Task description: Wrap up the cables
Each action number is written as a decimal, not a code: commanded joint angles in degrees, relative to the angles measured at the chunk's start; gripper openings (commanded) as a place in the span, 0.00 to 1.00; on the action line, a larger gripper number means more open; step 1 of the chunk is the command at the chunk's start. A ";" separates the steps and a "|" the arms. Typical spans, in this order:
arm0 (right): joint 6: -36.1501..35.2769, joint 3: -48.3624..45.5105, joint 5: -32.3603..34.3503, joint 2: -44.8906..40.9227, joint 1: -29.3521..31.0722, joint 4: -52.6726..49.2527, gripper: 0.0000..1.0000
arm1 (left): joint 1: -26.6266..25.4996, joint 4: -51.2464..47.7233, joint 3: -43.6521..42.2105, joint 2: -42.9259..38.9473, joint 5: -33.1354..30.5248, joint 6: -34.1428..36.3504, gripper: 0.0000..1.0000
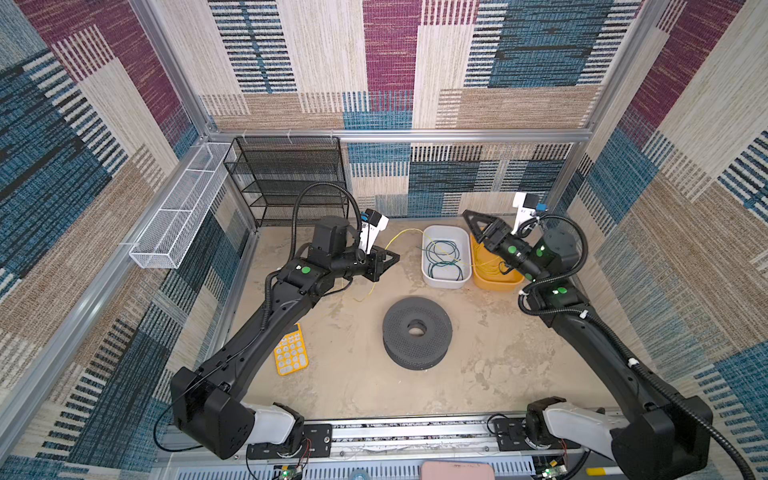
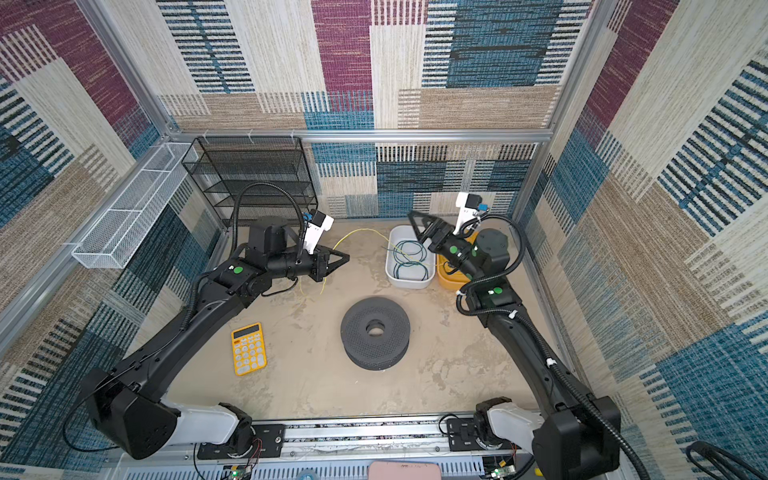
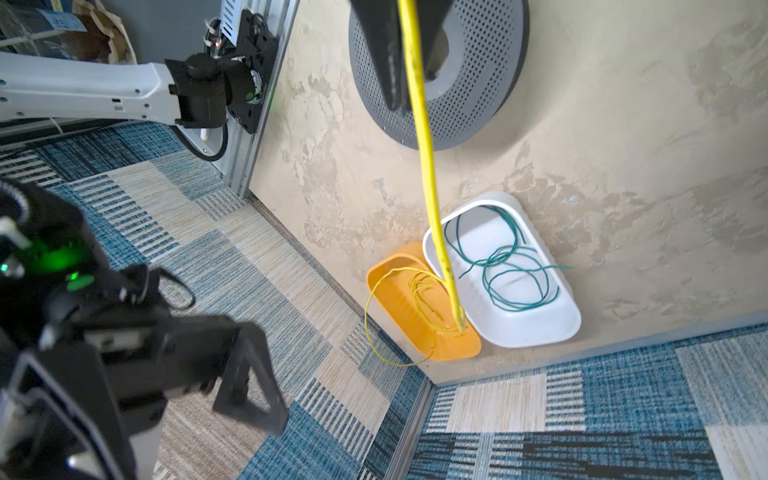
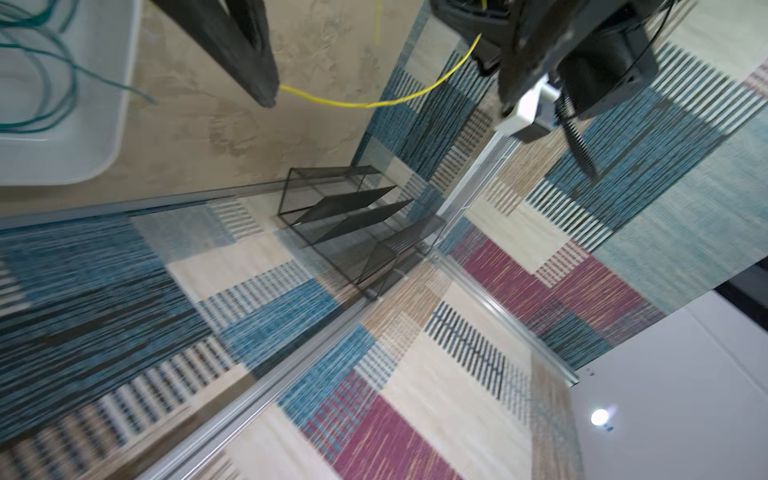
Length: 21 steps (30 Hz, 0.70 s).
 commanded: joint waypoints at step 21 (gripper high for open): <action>15.90 -1.37 2.42 11.51 14.91 13.82 0.19 | -10.51 -0.03 -0.05 1.14 -10.63 8.82 0.00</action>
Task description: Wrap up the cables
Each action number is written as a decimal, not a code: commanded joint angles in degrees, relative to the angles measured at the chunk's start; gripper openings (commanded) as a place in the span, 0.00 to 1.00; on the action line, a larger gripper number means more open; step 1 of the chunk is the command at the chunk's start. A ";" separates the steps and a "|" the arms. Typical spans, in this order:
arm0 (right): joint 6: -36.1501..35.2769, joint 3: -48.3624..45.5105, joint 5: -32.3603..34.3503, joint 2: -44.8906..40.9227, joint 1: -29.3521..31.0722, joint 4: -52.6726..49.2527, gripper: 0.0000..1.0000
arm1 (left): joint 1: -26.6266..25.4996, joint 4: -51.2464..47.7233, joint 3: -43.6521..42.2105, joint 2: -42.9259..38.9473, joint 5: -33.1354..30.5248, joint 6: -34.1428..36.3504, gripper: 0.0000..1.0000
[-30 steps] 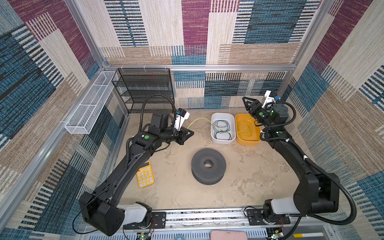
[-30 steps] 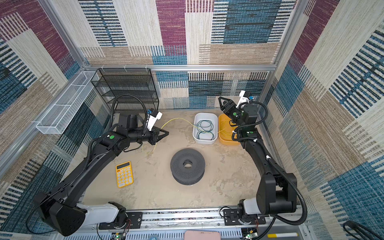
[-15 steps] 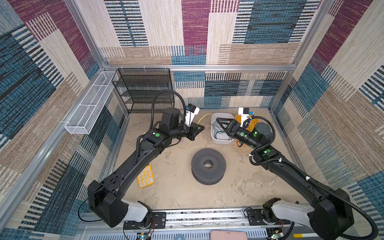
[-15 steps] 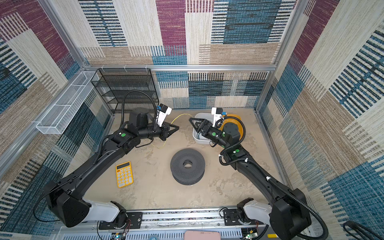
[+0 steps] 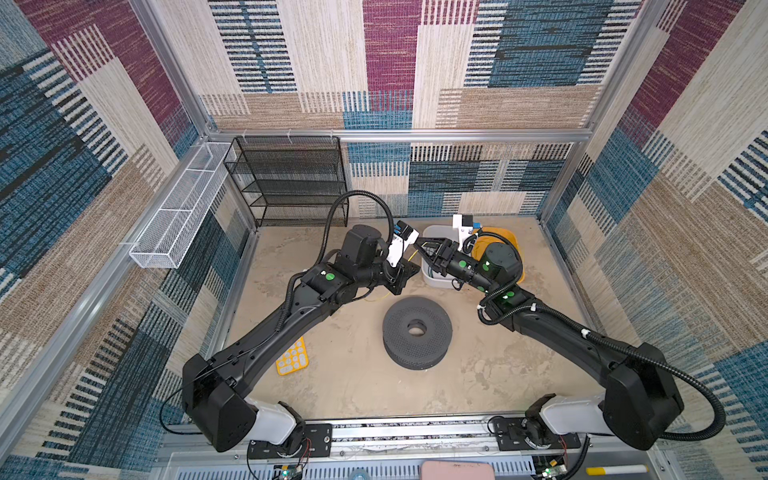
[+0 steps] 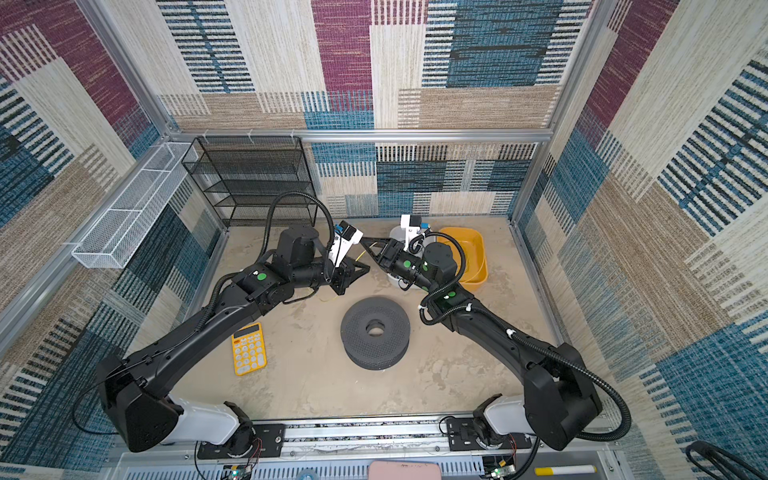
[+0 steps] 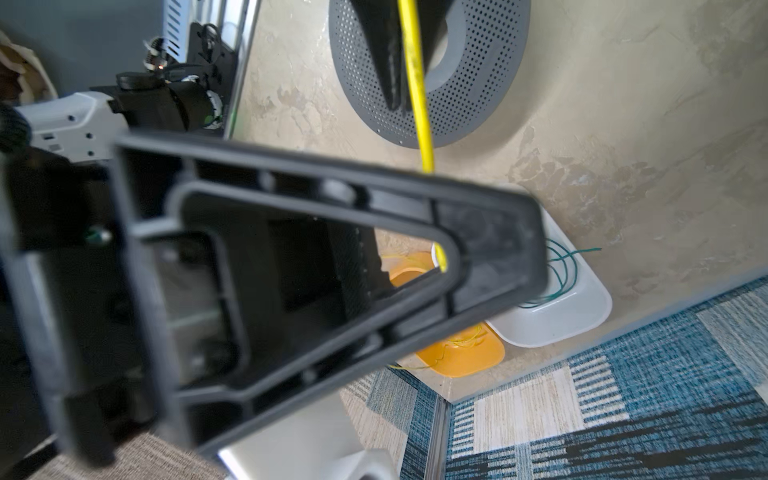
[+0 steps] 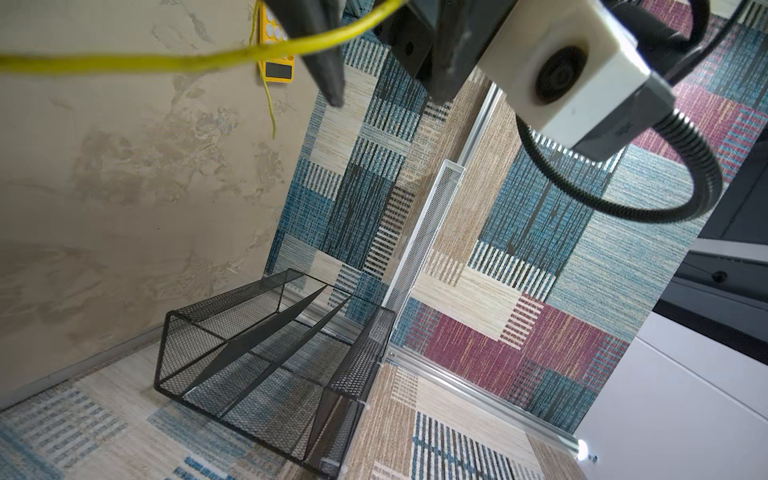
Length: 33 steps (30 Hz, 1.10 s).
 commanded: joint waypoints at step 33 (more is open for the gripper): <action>-8.28 -1.83 4.64 -11.29 -1.04 -1.09 0.00 | 7.63 -1.51 -14.59 -22.78 -11.38 -0.93 0.84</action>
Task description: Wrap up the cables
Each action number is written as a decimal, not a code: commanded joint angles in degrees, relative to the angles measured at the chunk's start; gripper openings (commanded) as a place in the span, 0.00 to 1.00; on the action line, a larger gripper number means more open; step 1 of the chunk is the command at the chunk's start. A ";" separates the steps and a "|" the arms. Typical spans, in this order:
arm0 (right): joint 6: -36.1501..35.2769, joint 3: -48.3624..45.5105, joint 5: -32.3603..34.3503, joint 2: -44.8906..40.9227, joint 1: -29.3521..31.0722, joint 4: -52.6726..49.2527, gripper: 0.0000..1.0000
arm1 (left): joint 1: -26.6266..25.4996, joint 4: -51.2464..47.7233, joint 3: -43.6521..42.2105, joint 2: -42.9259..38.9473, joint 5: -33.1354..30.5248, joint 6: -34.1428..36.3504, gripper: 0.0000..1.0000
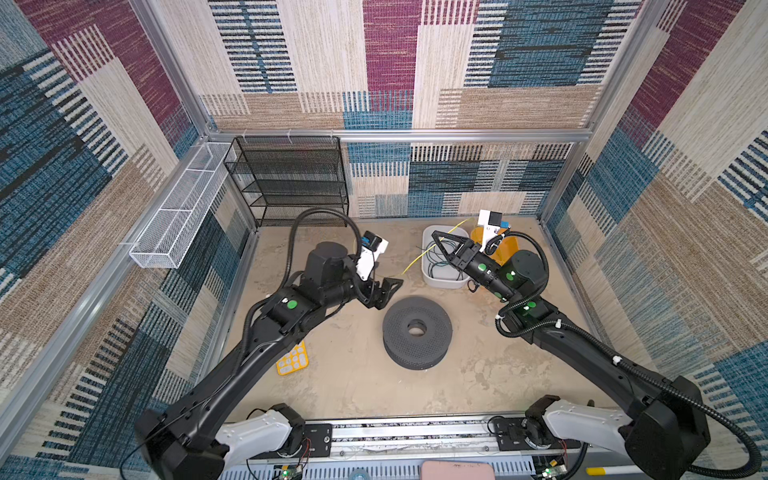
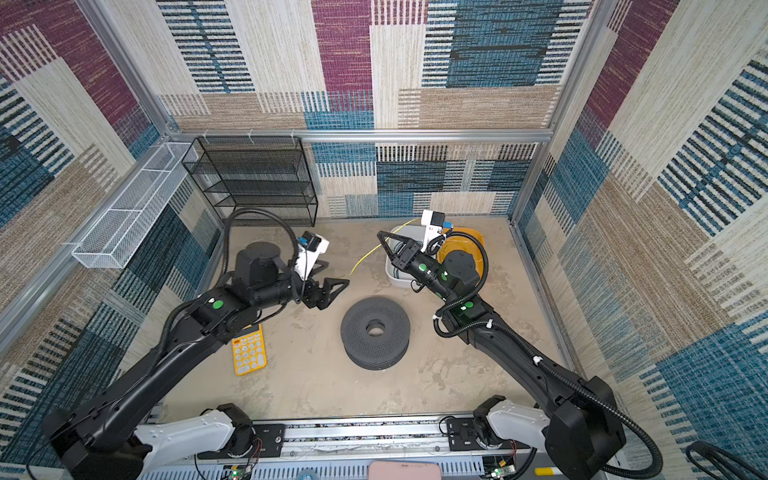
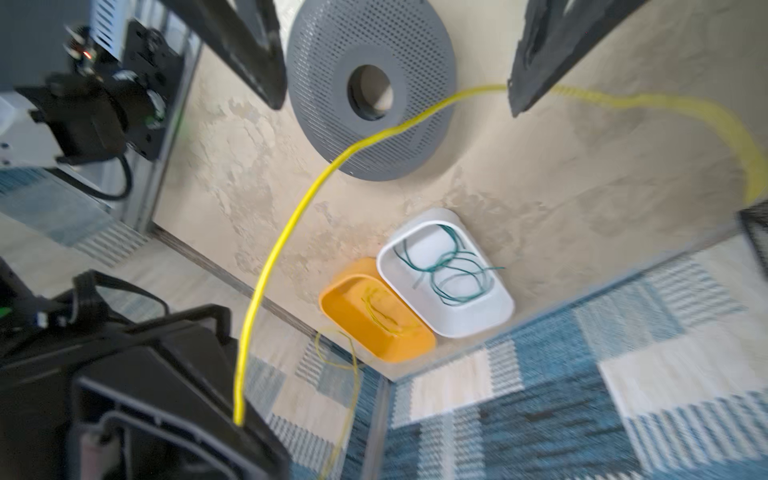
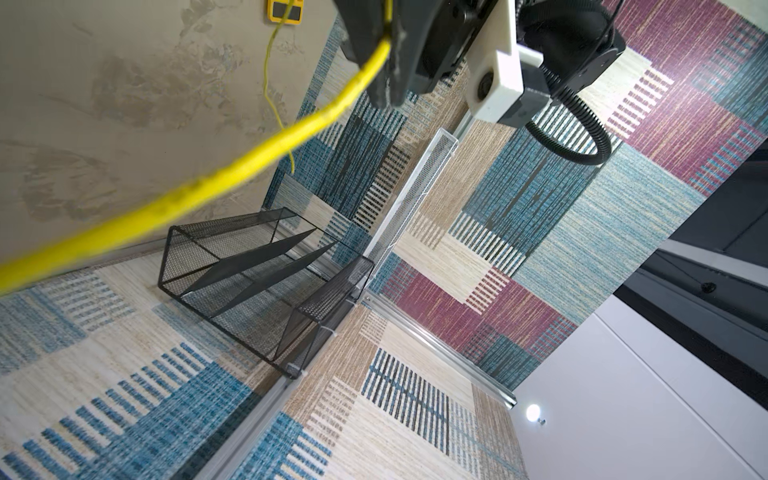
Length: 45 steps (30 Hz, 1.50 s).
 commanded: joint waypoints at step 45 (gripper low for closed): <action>-0.18 -0.34 -4.71 -4.31 0.26 -0.66 0.00 | 26.19 40.81 -10.63 14.12 26.89 -32.61 0.33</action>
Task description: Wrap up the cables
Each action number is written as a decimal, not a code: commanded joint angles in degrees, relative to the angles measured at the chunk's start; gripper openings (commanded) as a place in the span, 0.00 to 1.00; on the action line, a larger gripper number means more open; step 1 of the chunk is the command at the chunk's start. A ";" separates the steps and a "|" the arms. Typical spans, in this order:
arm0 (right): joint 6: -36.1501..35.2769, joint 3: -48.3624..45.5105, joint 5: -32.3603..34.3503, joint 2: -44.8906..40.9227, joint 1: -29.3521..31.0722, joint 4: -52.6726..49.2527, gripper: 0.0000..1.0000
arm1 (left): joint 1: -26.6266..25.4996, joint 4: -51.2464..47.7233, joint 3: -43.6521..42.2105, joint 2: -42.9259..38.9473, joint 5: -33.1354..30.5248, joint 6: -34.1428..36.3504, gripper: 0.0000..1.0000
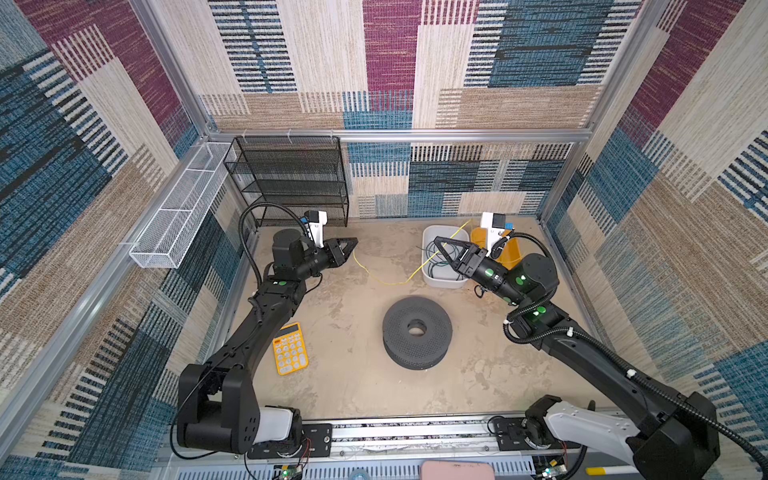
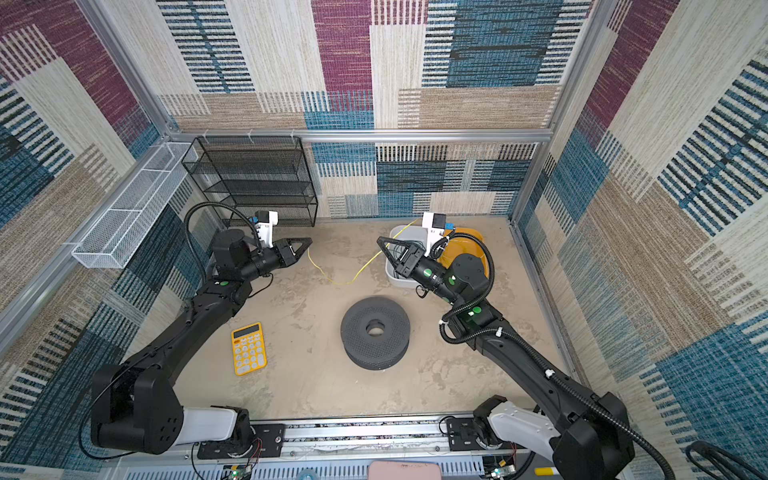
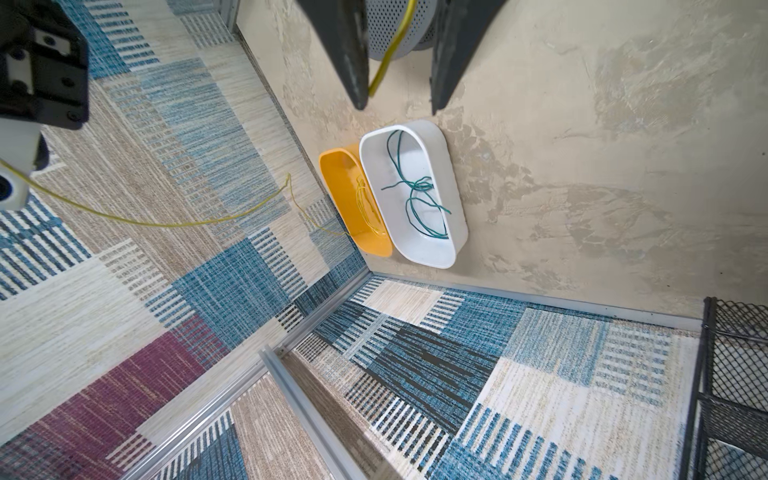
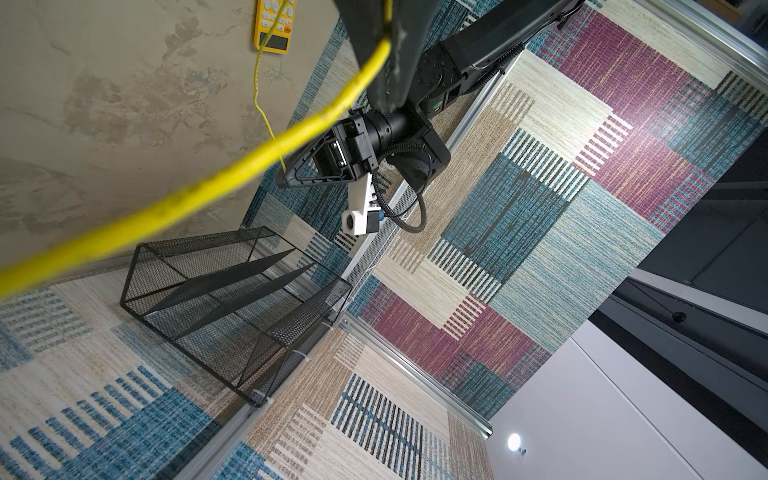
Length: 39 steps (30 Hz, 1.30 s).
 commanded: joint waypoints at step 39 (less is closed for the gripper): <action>2.13 -18.99 17.70 -5.97 -7.59 -2.62 0.01 | 8.75 19.79 -5.86 -11.62 -1.86 -22.35 0.00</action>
